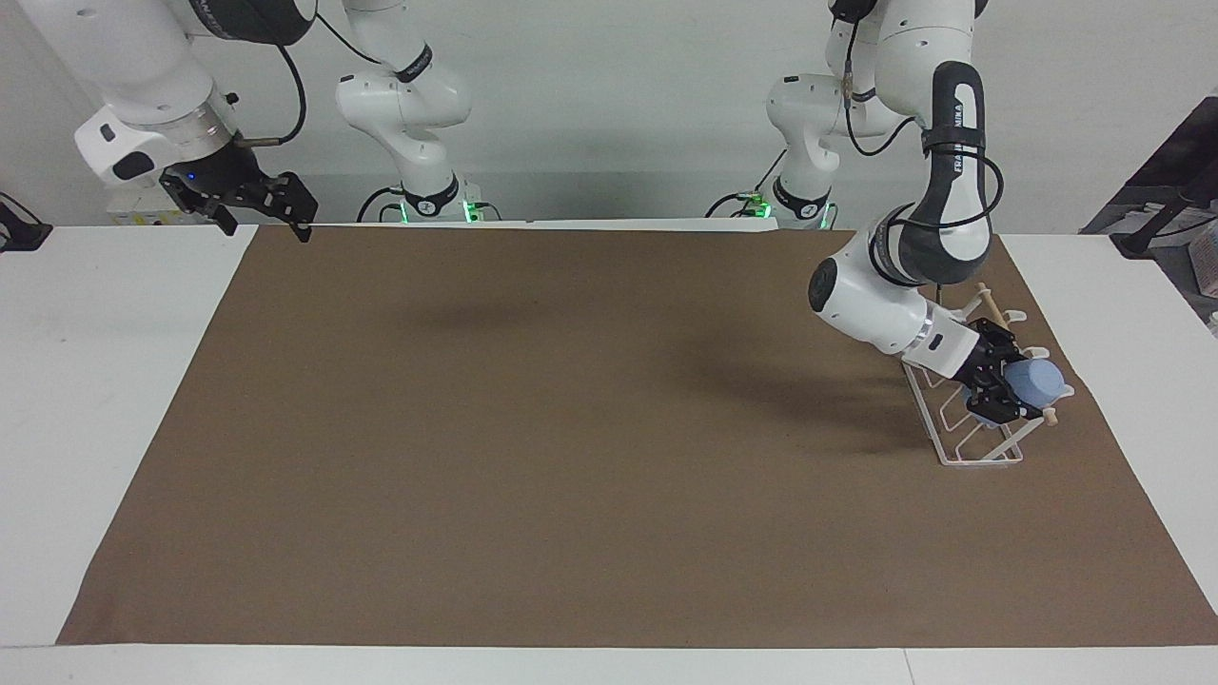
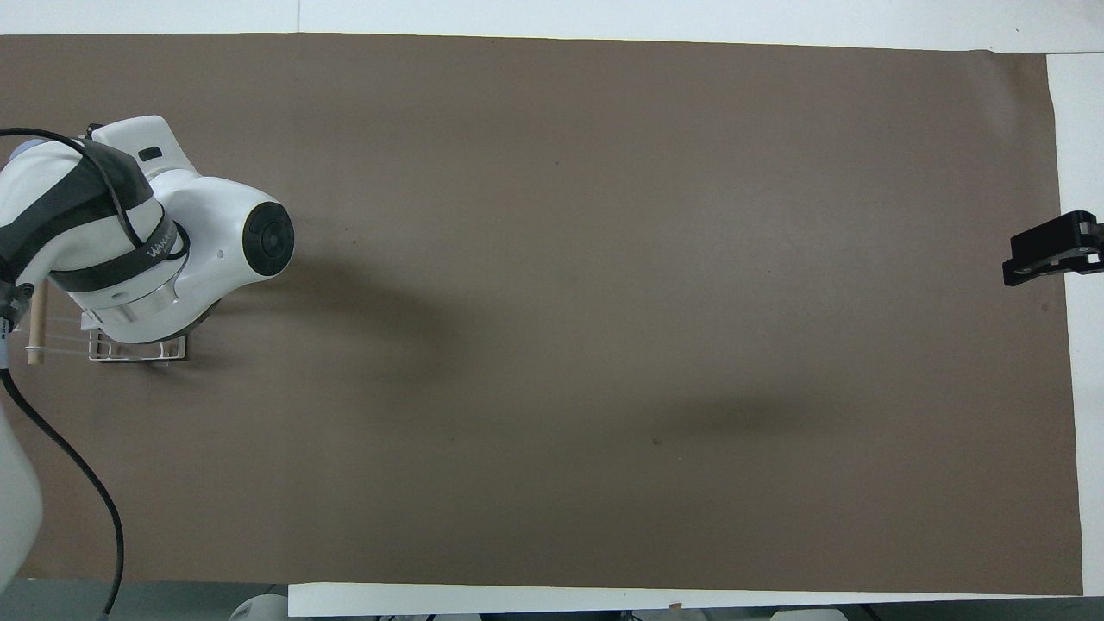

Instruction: Hang cup on cup holder

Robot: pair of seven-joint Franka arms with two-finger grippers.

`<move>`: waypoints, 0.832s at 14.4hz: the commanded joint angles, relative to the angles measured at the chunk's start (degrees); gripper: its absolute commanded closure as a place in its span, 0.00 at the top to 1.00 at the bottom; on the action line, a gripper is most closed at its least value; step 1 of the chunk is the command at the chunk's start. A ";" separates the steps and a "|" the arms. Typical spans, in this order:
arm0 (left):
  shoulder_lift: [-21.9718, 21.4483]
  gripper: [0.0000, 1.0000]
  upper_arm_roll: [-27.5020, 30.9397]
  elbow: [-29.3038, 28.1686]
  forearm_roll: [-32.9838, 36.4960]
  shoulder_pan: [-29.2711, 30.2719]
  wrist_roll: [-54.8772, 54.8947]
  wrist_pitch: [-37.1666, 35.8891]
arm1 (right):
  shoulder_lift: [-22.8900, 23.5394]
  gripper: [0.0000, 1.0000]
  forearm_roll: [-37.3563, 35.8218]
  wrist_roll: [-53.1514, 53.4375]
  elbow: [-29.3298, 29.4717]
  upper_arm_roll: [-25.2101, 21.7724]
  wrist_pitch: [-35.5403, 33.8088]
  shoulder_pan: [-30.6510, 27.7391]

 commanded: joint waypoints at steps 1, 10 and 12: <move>-0.07 0.43 -0.16 -1.32 1.09 -0.01 -1.29 1.36 | -0.32 0.99 0.49 -1.07 -1.26 0.24 0.26 -0.27; -0.68 1.00 -0.24 0.07 -6.52 0.87 7.97 3.56 | -0.58 0.99 0.49 -1.16 -1.88 -0.12 0.00 -0.70; -1.56 1.00 -0.16 4.10 -16.18 1.05 18.35 3.39 | -0.58 0.99 0.57 -1.16 -1.88 -0.12 0.00 -0.62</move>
